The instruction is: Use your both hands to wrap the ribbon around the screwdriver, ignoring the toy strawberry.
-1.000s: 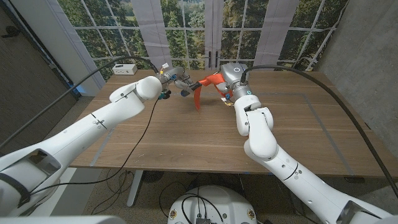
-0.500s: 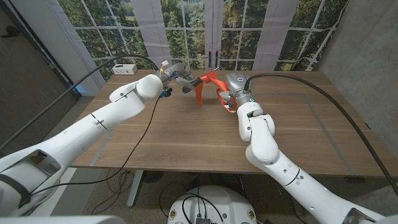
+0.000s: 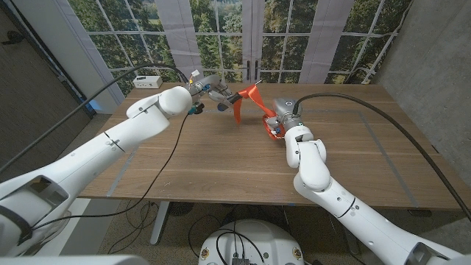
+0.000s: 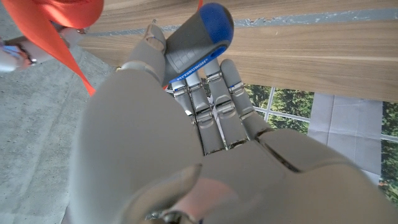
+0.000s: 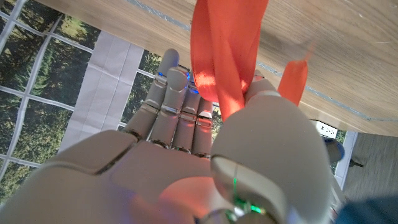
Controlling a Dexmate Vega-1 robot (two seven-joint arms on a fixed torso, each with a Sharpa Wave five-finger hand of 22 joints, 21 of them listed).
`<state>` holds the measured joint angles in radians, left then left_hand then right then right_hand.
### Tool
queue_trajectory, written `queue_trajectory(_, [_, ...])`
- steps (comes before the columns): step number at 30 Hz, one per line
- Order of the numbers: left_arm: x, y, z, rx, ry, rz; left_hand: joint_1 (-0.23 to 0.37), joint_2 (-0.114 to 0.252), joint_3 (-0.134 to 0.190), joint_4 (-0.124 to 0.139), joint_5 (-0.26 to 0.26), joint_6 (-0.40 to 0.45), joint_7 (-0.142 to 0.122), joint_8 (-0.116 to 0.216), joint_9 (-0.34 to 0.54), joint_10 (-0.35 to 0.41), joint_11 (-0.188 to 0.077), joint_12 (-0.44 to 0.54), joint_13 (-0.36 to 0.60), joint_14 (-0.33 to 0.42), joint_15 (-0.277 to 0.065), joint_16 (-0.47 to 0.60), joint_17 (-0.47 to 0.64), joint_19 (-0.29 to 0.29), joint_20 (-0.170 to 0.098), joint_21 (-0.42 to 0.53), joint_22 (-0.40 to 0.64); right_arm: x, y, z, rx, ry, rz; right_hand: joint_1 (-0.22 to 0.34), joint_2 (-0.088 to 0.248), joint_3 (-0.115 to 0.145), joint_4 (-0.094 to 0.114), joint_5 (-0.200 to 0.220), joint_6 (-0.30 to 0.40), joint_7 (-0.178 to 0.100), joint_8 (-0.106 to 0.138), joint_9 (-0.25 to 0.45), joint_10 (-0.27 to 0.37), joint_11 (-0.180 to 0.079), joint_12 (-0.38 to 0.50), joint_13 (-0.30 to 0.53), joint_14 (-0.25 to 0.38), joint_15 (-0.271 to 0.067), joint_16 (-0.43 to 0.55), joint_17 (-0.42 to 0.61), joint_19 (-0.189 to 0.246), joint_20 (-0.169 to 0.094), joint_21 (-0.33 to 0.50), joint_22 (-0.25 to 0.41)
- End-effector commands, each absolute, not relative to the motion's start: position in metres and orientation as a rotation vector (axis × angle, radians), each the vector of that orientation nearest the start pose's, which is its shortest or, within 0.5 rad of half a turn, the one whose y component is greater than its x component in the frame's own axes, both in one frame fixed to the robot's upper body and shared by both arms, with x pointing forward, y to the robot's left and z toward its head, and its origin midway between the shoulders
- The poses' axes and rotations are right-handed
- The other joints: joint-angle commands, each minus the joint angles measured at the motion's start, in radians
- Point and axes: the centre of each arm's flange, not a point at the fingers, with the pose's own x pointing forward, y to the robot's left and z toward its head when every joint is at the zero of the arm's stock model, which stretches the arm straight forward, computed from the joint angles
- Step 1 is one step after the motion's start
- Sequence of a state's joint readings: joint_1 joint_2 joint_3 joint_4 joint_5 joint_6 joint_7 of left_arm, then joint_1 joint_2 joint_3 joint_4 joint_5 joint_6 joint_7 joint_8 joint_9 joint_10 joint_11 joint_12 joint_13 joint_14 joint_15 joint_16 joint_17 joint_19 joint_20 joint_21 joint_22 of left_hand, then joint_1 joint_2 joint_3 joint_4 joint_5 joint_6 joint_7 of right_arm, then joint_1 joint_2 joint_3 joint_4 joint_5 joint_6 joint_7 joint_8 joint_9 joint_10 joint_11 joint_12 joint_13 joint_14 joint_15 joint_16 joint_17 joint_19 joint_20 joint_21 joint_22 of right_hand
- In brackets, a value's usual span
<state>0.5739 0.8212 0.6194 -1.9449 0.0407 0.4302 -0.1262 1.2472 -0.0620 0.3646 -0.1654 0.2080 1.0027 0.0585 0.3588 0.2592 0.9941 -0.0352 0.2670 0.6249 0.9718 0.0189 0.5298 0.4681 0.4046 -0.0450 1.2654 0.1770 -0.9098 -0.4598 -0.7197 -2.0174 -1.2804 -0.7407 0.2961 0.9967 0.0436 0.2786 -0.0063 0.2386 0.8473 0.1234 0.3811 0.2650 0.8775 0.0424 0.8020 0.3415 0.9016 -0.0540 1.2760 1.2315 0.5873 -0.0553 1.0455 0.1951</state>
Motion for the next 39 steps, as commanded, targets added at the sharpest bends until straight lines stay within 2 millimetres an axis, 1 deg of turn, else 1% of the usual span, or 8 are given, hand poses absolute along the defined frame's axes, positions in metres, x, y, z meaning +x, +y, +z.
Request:
queue_trajectory(1, [0.564,0.188,0.113,1.04,-0.551,-0.3,0.163,0.159,0.042,-0.003,0.003,0.024,-0.017,-0.002,0.015,0.008,0.002,-0.001,0.004,0.17,-0.252,0.004,0.306,-0.004,-0.036,0.004,0.003,0.565,-0.125,0.008,-1.539,-0.384,-0.314,0.127,0.117,0.003,0.003,0.009,0.154,-0.051,0.001,0.263,0.083,-0.074,0.171,0.517,0.007,-0.159,0.005,0.001,-0.004,-0.063,0.009,0.003])
queue_trajectory(6, [0.564,0.189,0.112,1.035,-0.55,-0.324,0.163,0.159,0.043,-0.003,0.003,0.024,-0.017,-0.003,0.016,0.008,0.002,-0.001,0.006,0.169,-0.252,0.002,0.305,-0.005,-0.036,0.005,0.002,0.577,-0.124,0.011,-1.545,-0.375,-0.317,0.128,0.117,0.003,0.003,0.01,0.157,-0.051,0.001,0.263,0.083,-0.073,0.172,0.517,0.006,-0.159,0.005,0.001,-0.005,-0.064,0.013,0.002])
queue_trajectory(9, [0.565,0.19,0.111,1.019,-0.533,-0.371,0.163,0.159,0.043,-0.003,0.003,0.023,-0.019,-0.004,0.016,0.008,0.0,-0.003,0.007,0.169,-0.252,0.0,0.306,-0.006,-0.035,0.005,0.002,0.583,-0.123,0.015,-1.568,-0.368,-0.319,0.129,0.117,0.003,0.003,0.011,0.158,-0.051,0.0,0.264,0.086,-0.073,0.172,0.516,0.005,-0.159,0.006,0.001,-0.005,-0.063,0.016,0.002])
queue_trajectory(11, [0.565,0.189,0.111,1.045,-0.533,-0.388,0.163,0.159,0.044,-0.003,0.003,0.022,-0.017,-0.006,0.016,0.008,0.002,-0.003,0.007,0.169,-0.252,0.0,0.307,-0.007,-0.035,0.005,0.002,0.586,-0.124,0.018,-1.572,-0.371,-0.324,0.129,0.116,0.002,0.003,0.011,0.158,-0.052,-0.001,0.264,0.086,-0.073,0.171,0.514,0.005,-0.159,0.006,0.001,-0.006,-0.064,0.018,0.001])
queue_trajectory(21, [0.567,0.19,0.109,1.058,-0.515,-0.471,0.163,0.159,0.045,-0.003,0.004,0.022,-0.018,-0.007,0.018,0.006,0.002,-0.006,0.008,0.169,-0.252,-0.002,0.309,-0.009,-0.033,0.006,0.002,0.593,-0.127,0.034,-1.596,-0.371,-0.342,0.131,0.117,0.001,0.005,0.012,0.159,-0.051,-0.005,0.265,0.085,-0.073,0.17,0.513,0.004,-0.159,0.007,0.001,-0.011,-0.064,0.028,-0.001])
queue_trajectory(23, [0.567,0.19,0.108,1.037,-0.507,-0.488,0.164,0.159,0.045,-0.003,0.004,0.023,-0.017,-0.007,0.019,0.005,0.002,-0.007,0.009,0.168,-0.252,-0.002,0.311,-0.01,-0.033,0.006,0.002,0.595,-0.127,0.036,-1.594,-0.377,-0.344,0.131,0.117,0.001,0.006,0.012,0.159,-0.052,-0.006,0.265,0.085,-0.075,0.17,0.512,0.004,-0.159,0.007,0.001,-0.012,-0.064,0.029,-0.001])
queue_trajectory(27, [0.566,0.189,0.107,1.062,-0.51,-0.505,0.164,0.159,0.046,-0.003,0.004,0.022,-0.016,-0.009,0.019,0.006,0.003,-0.008,0.009,0.168,-0.252,-0.004,0.311,-0.011,-0.032,0.006,0.002,0.599,-0.126,0.044,-1.596,-0.38,-0.346,0.131,0.116,0.0,0.006,0.012,0.16,-0.053,-0.007,0.264,0.084,-0.073,0.172,0.515,0.004,-0.159,0.007,0.001,-0.014,-0.065,0.032,-0.002])
queue_trajectory(39, [0.568,0.188,0.101,1.059,-0.476,-0.596,0.164,0.159,0.048,-0.003,0.005,0.021,-0.014,-0.012,0.024,0.007,0.004,-0.012,0.012,0.168,-0.252,-0.007,0.316,-0.014,-0.03,0.008,0.002,0.607,-0.112,0.068,-1.65,-0.435,-0.346,0.133,0.116,-0.002,0.008,0.013,0.16,-0.051,-0.011,0.266,0.085,-0.072,0.171,0.513,0.003,-0.159,0.008,0.001,-0.017,-0.066,0.042,-0.004])
